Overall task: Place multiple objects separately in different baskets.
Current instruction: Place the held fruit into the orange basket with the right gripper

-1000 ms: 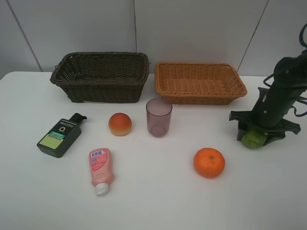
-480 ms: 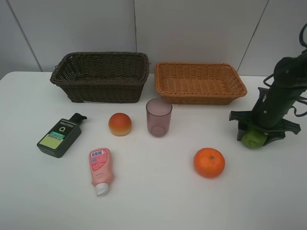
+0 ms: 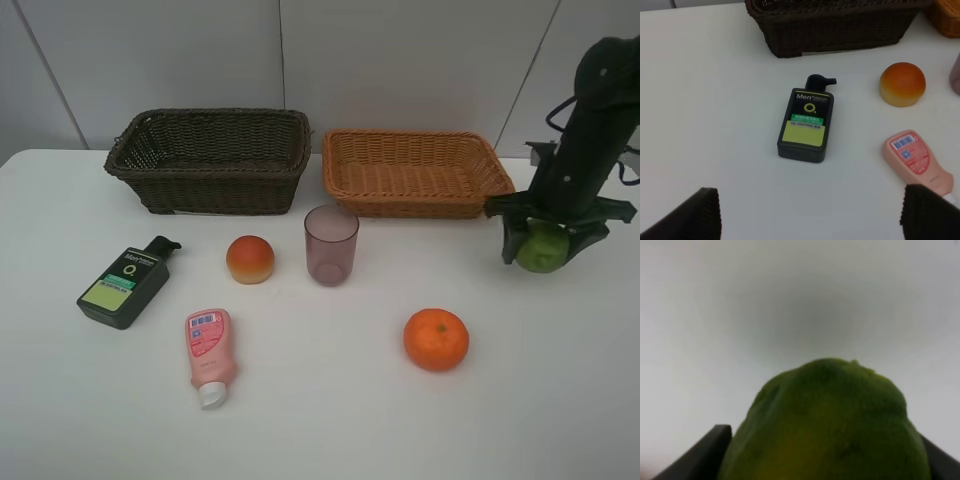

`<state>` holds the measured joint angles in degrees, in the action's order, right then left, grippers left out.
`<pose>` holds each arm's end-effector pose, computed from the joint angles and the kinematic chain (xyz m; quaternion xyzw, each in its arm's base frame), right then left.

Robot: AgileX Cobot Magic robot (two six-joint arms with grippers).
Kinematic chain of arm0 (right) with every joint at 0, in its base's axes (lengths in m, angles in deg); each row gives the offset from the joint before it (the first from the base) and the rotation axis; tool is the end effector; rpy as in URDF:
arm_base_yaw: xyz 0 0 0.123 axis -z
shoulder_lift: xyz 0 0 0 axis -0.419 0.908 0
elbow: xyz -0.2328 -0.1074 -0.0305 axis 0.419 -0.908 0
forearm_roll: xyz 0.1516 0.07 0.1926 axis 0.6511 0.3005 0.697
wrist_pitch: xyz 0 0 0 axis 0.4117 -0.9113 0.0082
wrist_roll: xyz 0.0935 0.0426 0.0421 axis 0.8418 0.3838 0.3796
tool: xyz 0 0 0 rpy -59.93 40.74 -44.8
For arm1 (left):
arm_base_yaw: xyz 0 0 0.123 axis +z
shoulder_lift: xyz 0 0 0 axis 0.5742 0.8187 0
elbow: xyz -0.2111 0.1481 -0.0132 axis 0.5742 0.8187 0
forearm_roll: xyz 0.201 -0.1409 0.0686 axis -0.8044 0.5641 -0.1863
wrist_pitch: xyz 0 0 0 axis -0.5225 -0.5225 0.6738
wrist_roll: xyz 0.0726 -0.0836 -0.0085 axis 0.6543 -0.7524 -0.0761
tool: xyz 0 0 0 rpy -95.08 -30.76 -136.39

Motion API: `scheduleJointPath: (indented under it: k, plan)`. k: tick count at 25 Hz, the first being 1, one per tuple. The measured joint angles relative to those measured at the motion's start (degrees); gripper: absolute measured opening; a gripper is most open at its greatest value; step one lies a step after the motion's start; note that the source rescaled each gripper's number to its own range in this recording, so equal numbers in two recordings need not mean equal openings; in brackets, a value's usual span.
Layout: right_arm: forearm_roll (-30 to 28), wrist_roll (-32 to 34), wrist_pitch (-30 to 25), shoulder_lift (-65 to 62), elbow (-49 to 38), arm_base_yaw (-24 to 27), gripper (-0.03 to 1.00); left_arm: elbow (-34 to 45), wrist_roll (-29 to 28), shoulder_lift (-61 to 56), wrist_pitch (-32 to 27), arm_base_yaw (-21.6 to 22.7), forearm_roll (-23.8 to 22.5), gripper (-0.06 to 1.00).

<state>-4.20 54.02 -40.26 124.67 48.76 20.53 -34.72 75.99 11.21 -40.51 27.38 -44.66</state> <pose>0.3405 0.0170 0.1257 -0.0238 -0.9985 0.0405 0.0291 0.0412 -0.0031 0.2709 0.0389 0.8507 -0.0339 0.5231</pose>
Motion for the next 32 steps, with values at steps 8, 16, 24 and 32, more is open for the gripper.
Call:
scheduleJointPath:
  k: [8,16,24,32]
  plan:
    - [1.49,-2.62,-4.90,1.19,14.48,-3.15,0.01,0.00,0.00,0.00,0.00,0.00,0.00,0.93]
    - [1.60,-2.74,-5.31,11.21,33.25,-5.57,0.01,0.00,0.00,0.00,0.00,0.00,0.00,0.93]
    - [1.78,-2.79,-0.87,21.35,42.23,-6.92,0.00,0.00,0.00,0.00,0.00,0.00,0.00,0.93]
    - [1.63,-2.79,6.31,25.98,42.30,-7.03,0.00,0.00,0.00,0.00,0.00,0.00,0.00,0.93]
